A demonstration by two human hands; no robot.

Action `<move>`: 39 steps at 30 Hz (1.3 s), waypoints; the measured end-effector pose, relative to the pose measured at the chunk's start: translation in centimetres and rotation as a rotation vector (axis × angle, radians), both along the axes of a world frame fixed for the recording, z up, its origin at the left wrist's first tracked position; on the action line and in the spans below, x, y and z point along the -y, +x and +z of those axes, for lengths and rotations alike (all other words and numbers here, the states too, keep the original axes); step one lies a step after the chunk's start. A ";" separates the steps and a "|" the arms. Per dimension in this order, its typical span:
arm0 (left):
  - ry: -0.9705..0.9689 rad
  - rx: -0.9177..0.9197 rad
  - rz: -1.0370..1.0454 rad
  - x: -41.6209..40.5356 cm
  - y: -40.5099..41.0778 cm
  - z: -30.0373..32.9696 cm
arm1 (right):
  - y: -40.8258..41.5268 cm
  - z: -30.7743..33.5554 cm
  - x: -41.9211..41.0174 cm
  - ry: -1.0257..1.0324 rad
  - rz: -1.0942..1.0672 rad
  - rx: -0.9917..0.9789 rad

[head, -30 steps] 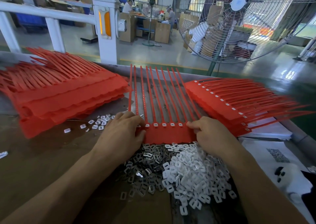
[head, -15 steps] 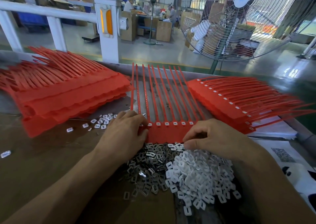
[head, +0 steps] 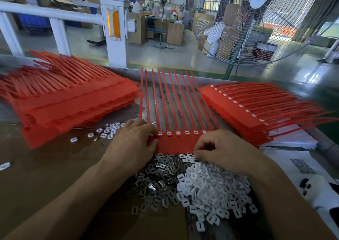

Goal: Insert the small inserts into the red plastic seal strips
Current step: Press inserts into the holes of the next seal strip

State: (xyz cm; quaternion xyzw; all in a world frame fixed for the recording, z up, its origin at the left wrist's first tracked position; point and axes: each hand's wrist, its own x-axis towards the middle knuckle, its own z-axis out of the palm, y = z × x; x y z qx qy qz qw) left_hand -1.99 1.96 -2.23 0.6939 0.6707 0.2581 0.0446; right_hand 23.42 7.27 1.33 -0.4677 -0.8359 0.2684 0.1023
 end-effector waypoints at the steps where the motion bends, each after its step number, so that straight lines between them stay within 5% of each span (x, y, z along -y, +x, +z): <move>1: 0.000 -0.001 0.001 0.0 0.0 0.0 | -0.1 0.0 0.0 -0.001 -0.001 0.001; 11: -0.002 -0.009 -0.001 0.0 0.0 0.1 | -0.5 0.2 0.4 0.020 -0.008 0.018; 27: 0.005 -0.008 0.000 -0.1 0.1 0.0 | -0.6 0.1 0.7 0.000 -0.097 -0.273; 39: -0.009 -0.002 -0.001 0.1 0.0 0.2 | 0.0 -0.9 -0.8 0.187 -0.488 -0.593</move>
